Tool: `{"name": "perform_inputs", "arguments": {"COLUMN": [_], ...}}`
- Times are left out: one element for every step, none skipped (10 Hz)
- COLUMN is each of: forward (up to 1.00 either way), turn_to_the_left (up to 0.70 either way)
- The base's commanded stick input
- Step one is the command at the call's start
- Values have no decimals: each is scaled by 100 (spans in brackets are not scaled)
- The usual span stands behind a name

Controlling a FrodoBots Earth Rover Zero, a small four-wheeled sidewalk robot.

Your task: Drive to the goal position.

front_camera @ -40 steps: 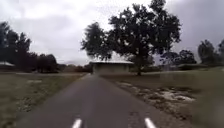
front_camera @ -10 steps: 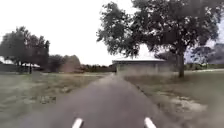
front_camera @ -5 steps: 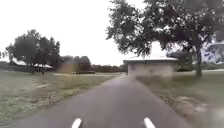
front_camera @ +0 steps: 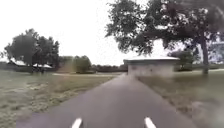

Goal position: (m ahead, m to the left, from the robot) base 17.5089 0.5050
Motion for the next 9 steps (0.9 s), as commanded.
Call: {"name": "perform_inputs", "arguments": {"forward": [84,84,84,84,84,84,84,84,84], "turn_to_the_left": [3,3,3,3,3,3,3,3,3]}}
